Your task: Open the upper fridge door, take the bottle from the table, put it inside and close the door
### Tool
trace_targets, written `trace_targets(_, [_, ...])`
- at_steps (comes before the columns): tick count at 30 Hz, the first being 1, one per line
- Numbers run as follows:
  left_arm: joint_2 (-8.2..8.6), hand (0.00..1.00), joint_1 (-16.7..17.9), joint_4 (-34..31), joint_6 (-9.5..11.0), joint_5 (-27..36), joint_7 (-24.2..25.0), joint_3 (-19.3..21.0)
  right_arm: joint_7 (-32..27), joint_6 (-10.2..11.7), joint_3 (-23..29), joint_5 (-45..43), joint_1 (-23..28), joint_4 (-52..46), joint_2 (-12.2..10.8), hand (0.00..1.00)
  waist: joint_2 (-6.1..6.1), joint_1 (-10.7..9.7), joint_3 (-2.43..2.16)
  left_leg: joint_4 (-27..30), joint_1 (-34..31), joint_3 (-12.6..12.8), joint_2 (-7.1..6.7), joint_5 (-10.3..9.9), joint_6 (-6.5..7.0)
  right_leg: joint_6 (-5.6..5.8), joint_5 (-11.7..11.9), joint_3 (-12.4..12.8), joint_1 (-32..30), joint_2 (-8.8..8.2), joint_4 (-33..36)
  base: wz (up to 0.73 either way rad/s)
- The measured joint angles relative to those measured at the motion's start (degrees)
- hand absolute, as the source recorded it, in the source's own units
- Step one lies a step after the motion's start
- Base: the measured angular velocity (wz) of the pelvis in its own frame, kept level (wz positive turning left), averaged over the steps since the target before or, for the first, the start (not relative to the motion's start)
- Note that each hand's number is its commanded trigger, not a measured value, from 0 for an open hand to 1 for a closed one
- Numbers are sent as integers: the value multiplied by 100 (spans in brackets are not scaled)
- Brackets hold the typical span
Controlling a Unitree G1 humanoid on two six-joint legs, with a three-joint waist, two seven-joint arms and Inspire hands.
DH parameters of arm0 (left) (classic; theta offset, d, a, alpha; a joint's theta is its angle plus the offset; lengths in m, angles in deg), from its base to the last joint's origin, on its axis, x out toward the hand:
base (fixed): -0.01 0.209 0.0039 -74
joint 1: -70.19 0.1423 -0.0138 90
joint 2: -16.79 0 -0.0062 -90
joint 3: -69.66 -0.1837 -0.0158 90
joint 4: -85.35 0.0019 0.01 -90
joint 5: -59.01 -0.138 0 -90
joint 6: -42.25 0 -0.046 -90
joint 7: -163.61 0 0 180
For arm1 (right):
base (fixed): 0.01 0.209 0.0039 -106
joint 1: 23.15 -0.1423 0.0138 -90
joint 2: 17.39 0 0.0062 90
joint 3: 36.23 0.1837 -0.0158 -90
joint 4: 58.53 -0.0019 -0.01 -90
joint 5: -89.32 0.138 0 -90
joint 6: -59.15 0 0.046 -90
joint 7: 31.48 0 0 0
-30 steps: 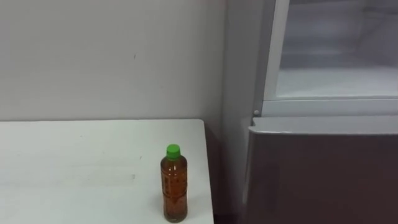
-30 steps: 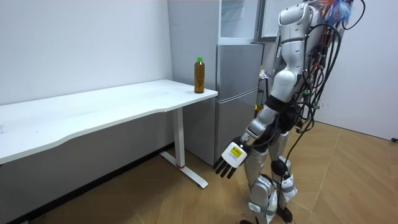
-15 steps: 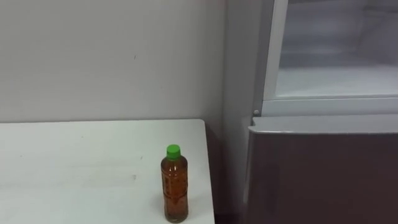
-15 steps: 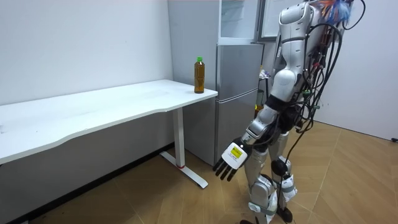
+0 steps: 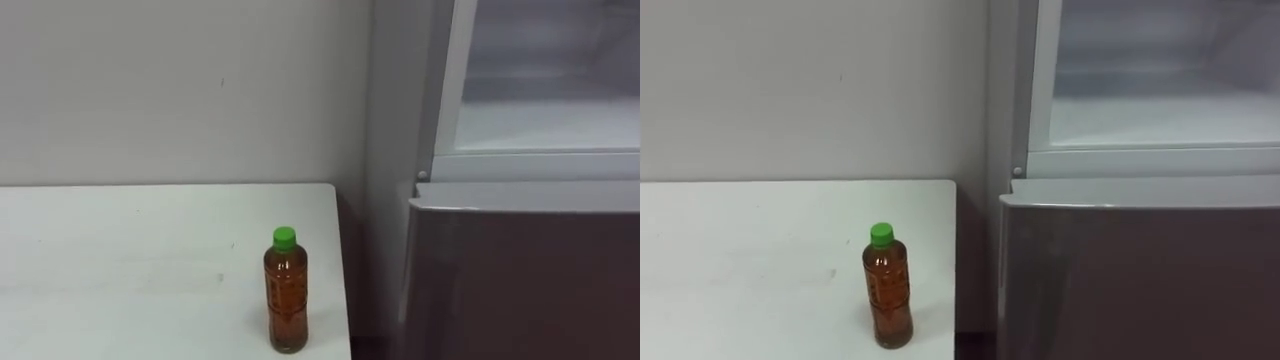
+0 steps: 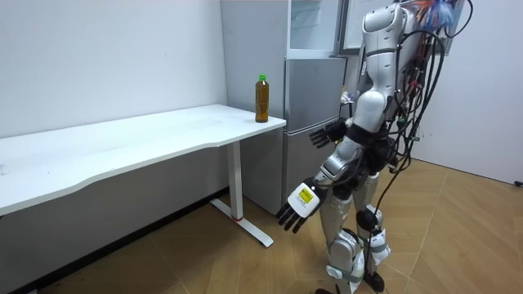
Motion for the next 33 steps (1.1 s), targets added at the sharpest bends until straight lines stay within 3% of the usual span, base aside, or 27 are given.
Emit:
trace_targets(9, [-73,0,-86,-9,-7,-199,24,1,106,-16,-126,-30,62,-925,-4,0,-66,124,-31,15,-78,25,9,0,0,-2,2,32,-86,-1,84,-2])
trace_targets(14, [-105,0,-120,7,-7,-304,23,-10,231,-15,-291,23,27,-1747,-8,0,-55,190,-8,64,-114,50,30,-2,2,-17,13,45,-141,0,159,-2])
trace_targets(33, [-143,0,-66,14,-126,-390,11,4,225,-14,-283,528,-383,-2422,-2,0,-144,466,-20,84,-156,25,37,23,3,-34,24,5,-172,1,187,0])
